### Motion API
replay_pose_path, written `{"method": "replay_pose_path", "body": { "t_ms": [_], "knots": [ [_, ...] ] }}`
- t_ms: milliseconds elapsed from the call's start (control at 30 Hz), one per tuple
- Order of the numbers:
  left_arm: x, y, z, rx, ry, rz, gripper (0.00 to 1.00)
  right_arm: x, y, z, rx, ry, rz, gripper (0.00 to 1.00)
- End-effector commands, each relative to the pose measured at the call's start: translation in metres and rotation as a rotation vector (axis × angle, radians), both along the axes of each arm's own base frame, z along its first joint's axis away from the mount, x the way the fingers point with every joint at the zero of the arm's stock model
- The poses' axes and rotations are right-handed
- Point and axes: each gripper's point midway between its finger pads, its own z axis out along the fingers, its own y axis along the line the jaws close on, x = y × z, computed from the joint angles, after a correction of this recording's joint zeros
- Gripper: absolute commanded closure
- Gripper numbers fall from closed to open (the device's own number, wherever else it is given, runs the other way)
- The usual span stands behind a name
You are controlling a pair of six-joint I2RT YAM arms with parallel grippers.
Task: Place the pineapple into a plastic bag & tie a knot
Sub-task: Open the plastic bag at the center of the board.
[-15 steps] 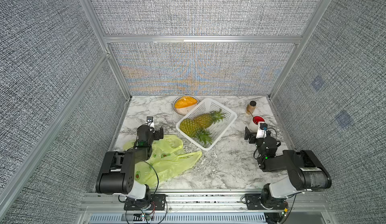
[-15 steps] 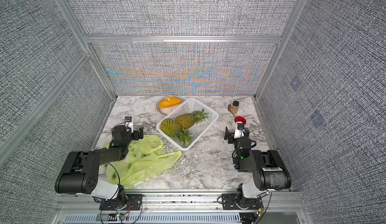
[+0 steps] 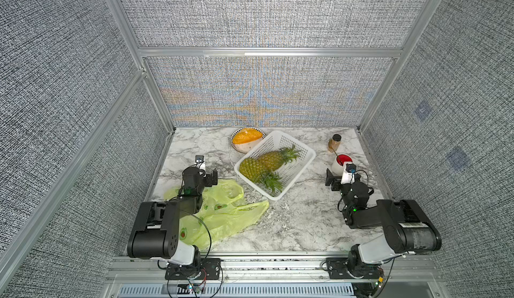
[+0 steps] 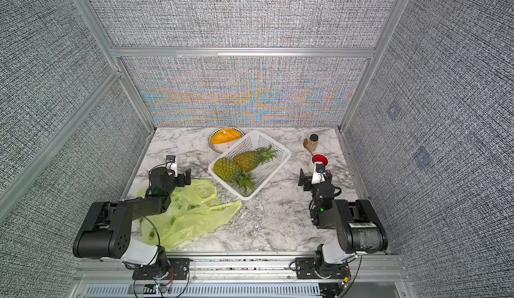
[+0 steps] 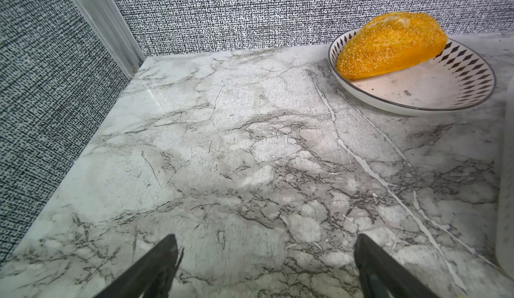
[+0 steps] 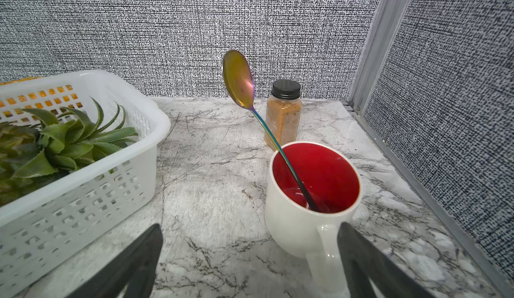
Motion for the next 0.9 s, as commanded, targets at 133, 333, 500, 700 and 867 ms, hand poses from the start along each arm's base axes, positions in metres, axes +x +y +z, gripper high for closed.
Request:
{"method": "replay_pose_path", "body": {
  "t_ms": [133, 333, 500, 700, 867],
  "knots": [
    [-0.002, -0.004, 0.029, 0.003, -0.025, -0.031, 0.00, -0.006, -0.003, 0.015, 0.013, -0.048, -0.019, 0.02],
    [-0.028, -0.005, 0.091, 0.053, -0.078, -0.065, 0.00, -0.028, -0.009, 0.045, 0.046, -0.060, -0.058, 0.02],
    [-0.052, -0.027, 0.116, 0.108, 0.017, -0.245, 0.10, -0.034, -0.011, 0.057, 0.219, 0.051, -0.092, 0.02],
    [-0.109, -0.088, 0.133, 0.064, 0.046, -0.691, 0.11, -0.032, 0.042, 0.075, 0.295, 0.186, 0.154, 0.03],
    [-0.154, -0.118, 0.109, 0.129, 0.170, -0.947, 0.08, -0.049, 0.129, 0.095, 0.161, 0.182, 0.431, 0.06]
  ]
}}
